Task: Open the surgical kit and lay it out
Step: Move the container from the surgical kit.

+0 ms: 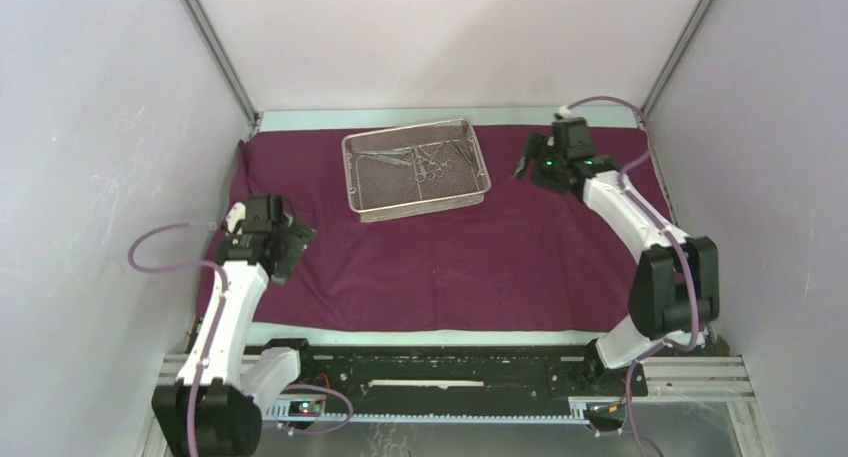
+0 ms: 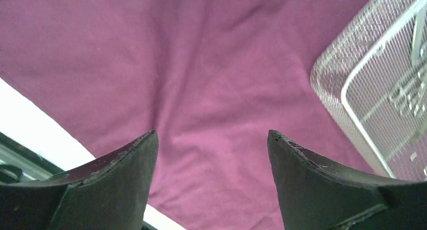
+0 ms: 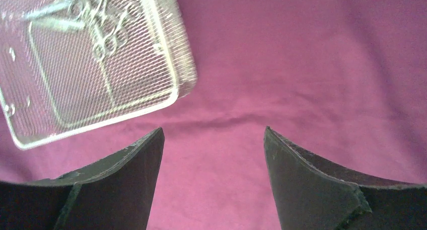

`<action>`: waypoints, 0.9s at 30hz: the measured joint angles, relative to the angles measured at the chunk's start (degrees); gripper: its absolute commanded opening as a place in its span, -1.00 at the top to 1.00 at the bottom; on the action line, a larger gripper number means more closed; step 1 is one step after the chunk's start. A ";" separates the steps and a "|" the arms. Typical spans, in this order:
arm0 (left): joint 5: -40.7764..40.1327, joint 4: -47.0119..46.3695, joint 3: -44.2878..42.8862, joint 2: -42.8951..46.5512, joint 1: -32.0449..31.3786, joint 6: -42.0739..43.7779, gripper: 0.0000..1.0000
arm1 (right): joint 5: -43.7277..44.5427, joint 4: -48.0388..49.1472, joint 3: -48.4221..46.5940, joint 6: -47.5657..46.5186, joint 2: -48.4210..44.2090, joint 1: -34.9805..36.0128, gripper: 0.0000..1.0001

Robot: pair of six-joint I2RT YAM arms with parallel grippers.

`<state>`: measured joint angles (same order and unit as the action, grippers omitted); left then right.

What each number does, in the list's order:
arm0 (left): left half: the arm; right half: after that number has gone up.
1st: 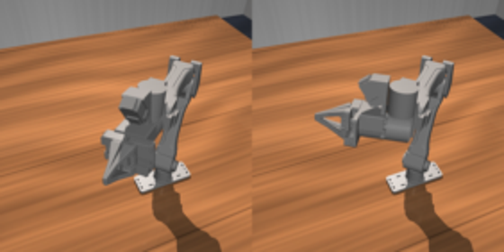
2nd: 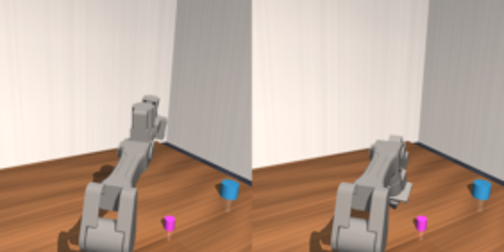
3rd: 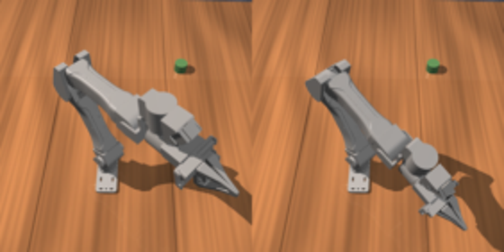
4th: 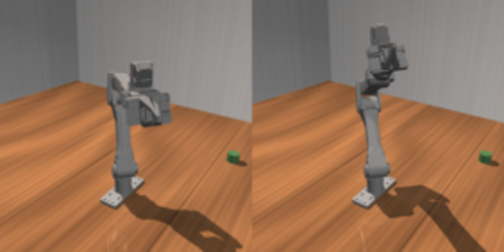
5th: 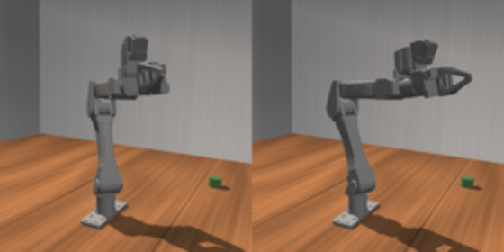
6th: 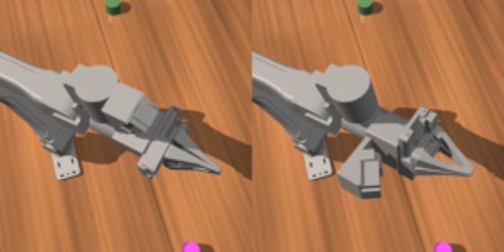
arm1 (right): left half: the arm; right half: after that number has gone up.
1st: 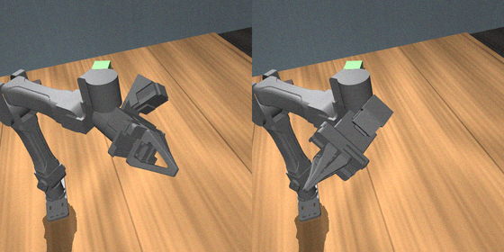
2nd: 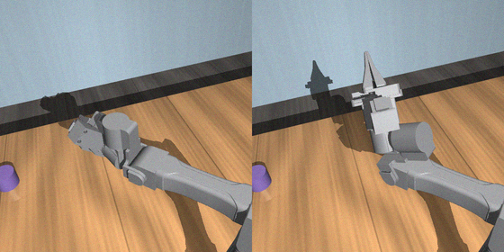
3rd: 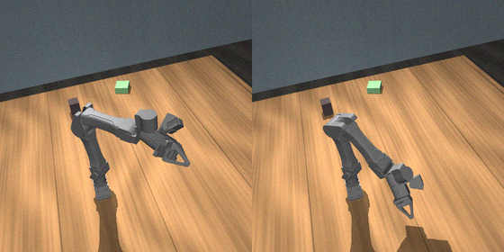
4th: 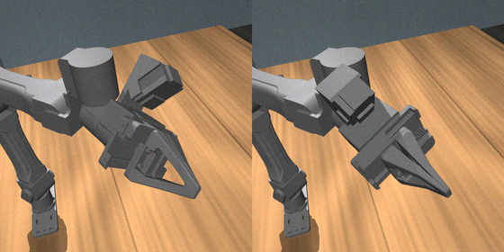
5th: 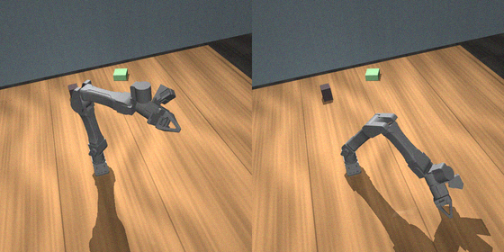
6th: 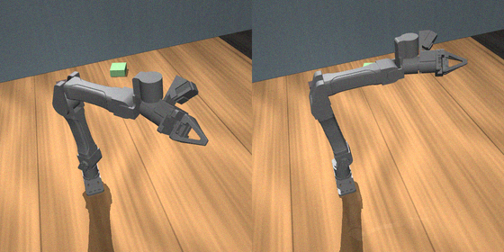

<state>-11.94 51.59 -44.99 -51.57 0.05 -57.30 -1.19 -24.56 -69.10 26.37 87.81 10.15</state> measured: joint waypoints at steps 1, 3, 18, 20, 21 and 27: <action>-0.22 -0.63 -1.68 -2.38 1.09 1.38 -0.69 | -0.92 0.46 -1.31 -0.42 1.86 1.70 -0.63; -0.57 -2.43 -2.67 -5.86 3.80 3.41 -0.69 | -2.78 1.05 -3.50 -1.07 5.44 4.87 -0.63; 7.80 -18.71 6.91 -15.26 31.69 10.80 -0.69 | -7.02 -0.11 -10.84 -2.82 14.75 12.92 -0.62; 8.87 -20.35 8.48 -16.92 35.01 10.82 -0.69 | -7.26 -0.20 -10.84 -3.08 14.75 12.96 -0.61; 9.92 -21.24 9.22 -17.81 37.00 10.80 -0.69 | -7.37 -0.31 -10.84 -3.21 14.75 13.05 -0.61; 13.79 -24.30 10.97 -19.65 43.34 9.55 -0.69 | -7.52 -0.50 -10.84 -3.96 14.75 13.18 -0.61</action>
<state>1.85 27.29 -34.02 -71.22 43.40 -47.75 -8.71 -25.06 -79.94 22.41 102.56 23.33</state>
